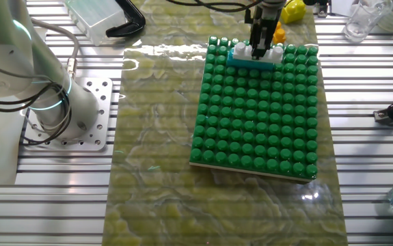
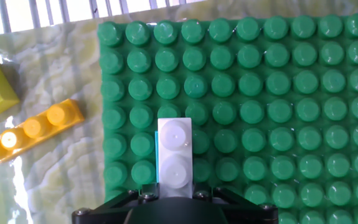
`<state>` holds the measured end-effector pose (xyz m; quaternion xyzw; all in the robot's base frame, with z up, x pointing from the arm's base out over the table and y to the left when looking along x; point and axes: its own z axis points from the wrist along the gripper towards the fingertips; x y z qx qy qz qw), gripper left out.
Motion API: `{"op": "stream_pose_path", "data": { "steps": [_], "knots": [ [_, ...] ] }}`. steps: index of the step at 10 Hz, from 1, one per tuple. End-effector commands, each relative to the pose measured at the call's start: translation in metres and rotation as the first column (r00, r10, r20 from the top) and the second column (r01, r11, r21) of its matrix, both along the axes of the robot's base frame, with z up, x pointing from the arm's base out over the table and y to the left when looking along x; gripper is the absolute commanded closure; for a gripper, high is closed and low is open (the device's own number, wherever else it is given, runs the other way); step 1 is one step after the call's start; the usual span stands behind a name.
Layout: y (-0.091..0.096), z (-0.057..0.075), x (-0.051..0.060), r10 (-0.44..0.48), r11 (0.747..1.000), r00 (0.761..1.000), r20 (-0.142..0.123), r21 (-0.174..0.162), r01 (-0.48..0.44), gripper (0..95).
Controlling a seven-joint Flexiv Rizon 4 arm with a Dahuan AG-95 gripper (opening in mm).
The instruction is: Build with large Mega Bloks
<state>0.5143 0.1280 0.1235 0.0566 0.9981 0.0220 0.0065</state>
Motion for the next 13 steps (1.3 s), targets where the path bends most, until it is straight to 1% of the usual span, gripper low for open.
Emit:
{"op": "stream_pose_path", "data": {
  "steps": [1,2,3,4,5,7,10,12,13],
  "knots": [
    [0.005,-0.003,0.002,0.012,1.000,1.000,-0.016,-0.005,-0.013,95.0],
    [0.005,-0.003,0.002,0.009,1.000,1.000,-0.027,-0.009,-0.009,95.0],
    [0.005,-0.004,0.002,0.006,1.000,0.999,-0.038,-0.025,-0.007,95.0],
    [0.004,-0.004,0.001,-0.008,0.999,0.999,-0.046,-0.034,0.007,95.0],
    [0.003,-0.004,0.001,-0.025,0.999,0.999,-0.048,-0.032,0.024,95.0],
    [0.003,-0.003,0.001,-0.047,0.998,0.998,-0.042,-0.032,0.045,95.0],
    [0.003,-0.003,0.000,-0.039,0.999,0.998,-0.047,-0.030,0.038,95.0],
    [0.005,0.002,-0.004,-0.016,0.999,0.998,-0.056,-0.030,0.014,95.0],
    [0.006,-0.001,-0.009,-0.015,0.999,0.999,-0.052,-0.030,0.013,95.0]
  ]
}}
